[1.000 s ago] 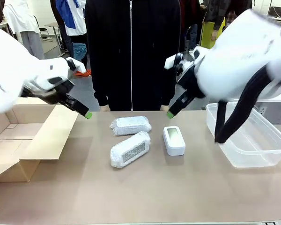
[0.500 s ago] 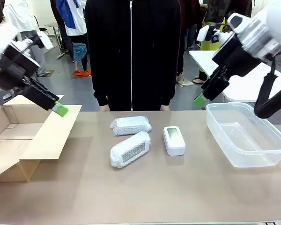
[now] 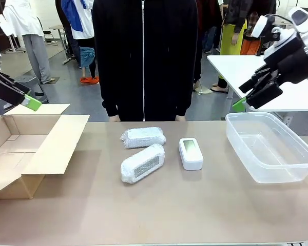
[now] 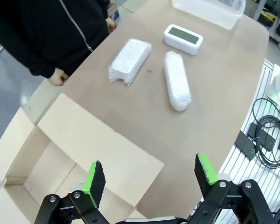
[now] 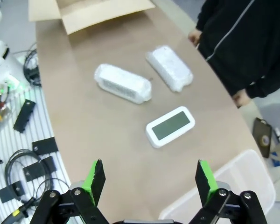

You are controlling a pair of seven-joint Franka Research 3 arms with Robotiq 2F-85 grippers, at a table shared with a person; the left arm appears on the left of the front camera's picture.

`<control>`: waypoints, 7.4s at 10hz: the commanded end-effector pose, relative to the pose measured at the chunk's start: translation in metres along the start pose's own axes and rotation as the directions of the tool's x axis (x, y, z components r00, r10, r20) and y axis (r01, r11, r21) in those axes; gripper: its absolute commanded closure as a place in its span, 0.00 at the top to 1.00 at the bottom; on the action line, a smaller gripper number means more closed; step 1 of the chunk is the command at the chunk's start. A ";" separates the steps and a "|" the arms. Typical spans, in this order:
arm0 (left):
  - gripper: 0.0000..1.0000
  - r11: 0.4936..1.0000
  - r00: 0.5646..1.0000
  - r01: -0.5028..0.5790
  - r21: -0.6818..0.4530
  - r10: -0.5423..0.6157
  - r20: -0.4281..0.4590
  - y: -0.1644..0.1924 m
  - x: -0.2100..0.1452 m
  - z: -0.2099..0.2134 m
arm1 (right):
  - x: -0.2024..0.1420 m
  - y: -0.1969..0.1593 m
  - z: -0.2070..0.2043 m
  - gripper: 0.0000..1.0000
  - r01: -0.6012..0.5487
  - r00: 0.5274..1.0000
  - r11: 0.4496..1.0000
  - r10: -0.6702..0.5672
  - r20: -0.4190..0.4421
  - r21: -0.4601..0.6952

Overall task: Separate and place wrapped and unwrapped clocks.
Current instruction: Pick up the Digital clock indicated by the person.

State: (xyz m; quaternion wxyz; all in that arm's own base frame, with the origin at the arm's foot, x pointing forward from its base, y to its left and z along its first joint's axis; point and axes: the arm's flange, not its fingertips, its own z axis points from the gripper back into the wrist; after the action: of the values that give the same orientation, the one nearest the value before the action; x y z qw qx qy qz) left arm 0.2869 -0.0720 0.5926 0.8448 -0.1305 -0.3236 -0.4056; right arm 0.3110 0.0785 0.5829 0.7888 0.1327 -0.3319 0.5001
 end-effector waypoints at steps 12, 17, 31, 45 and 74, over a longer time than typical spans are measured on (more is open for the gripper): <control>1.00 1.000 1.000 -0.015 0.003 0.015 -0.007 0.011 -0.009 0.004 | -0.006 -0.013 0.005 1.00 0.028 0.999 0.999 -0.027 0.031 -0.042; 1.00 1.000 1.000 -0.015 0.003 0.015 -0.007 0.011 -0.009 0.004 | -0.006 -0.013 0.005 1.00 0.028 0.999 0.999 -0.027 0.031 -0.042; 1.00 1.000 1.000 -0.015 0.003 0.015 -0.007 0.011 -0.009 0.004 | -0.006 -0.013 0.005 1.00 0.028 0.999 0.999 -0.027 0.031 -0.042; 1.00 1.000 1.000 -0.015 0.003 0.015 -0.007 0.011 -0.009 0.004 | -0.006 -0.013 0.005 1.00 0.028 0.999 0.999 -0.027 0.031 -0.042; 1.00 1.000 1.000 -0.015 0.003 0.015 -0.007 0.011 -0.009 0.004 | 0.011 -0.049 -0.328 1.00 0.711 0.378 0.445 -0.895 -0.238 -0.545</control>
State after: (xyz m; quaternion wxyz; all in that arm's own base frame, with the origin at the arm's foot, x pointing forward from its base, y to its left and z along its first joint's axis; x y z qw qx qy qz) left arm 0.2889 -0.0578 0.5906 0.8492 -0.1297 -0.3191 -0.4002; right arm 0.4773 0.2299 0.3528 0.9954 -0.0075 -0.0956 0.0004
